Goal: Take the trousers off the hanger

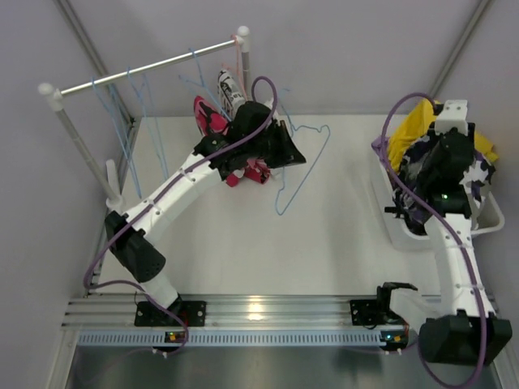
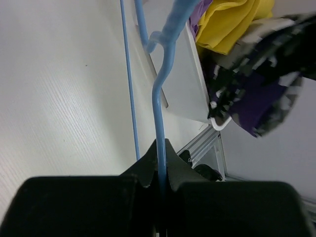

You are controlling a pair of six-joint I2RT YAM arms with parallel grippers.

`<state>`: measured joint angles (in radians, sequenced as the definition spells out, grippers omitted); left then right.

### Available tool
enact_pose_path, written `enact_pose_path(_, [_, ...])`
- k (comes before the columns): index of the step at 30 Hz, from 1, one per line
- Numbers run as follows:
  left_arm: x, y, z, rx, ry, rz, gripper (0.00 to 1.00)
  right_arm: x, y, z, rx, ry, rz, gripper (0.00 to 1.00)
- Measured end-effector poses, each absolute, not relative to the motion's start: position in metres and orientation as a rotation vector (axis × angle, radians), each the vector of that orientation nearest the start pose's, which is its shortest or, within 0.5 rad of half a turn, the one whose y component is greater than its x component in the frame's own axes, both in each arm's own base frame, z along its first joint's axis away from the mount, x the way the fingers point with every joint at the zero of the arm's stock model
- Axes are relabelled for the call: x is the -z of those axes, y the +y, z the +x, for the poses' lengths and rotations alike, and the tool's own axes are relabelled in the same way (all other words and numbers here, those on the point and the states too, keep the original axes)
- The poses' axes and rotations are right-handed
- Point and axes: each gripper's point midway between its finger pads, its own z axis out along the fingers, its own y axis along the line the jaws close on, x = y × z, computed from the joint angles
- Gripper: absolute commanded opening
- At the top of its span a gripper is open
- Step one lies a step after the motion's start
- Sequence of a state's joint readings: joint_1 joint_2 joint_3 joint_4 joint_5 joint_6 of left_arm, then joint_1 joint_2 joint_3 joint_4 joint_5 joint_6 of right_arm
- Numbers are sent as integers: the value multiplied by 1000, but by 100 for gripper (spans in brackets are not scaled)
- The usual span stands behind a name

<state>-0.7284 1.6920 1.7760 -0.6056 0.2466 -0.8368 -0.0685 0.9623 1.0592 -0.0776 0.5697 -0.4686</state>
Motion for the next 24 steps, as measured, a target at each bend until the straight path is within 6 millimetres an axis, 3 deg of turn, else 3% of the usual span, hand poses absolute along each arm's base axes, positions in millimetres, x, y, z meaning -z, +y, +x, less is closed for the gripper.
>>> enact_pose_path(4, [-336, -370, 306, 1160, 2252, 73, 0, -309, -128, 363, 783, 1766, 6, 2])
enact_pose_path(9, [-370, -359, 294, 1177, 2143, 153, 0, -270, -115, 412, 624, 1845, -64, 12])
enact_pose_path(12, [-387, -351, 281, 1174, 2075, 228, 0, -260, -116, 434, 564, 1894, -22, 51])
enact_pose_path(13, [-391, -349, 276, 1169, 2058, 257, 0, -257, -116, 438, 545, 1910, -4, 75])
enact_pose_path(15, [-396, -343, 267, 1150, 2025, 314, 0, -254, -116, 439, 510, 1934, 29, 96])
enact_pose_path(20, [-404, -320, 252, 1057, 1944, 437, 0, -255, -109, 421, 423, 1979, 73, 99])
enact_pose_path(22, [-404, -306, 248, 996, 1922, 458, 0, -269, -99, 408, 366, 1972, 72, 99])
enact_pose_path(24, [-408, -290, 244, 935, 1893, 471, 0, -297, -88, 397, 312, 1928, 63, 99])
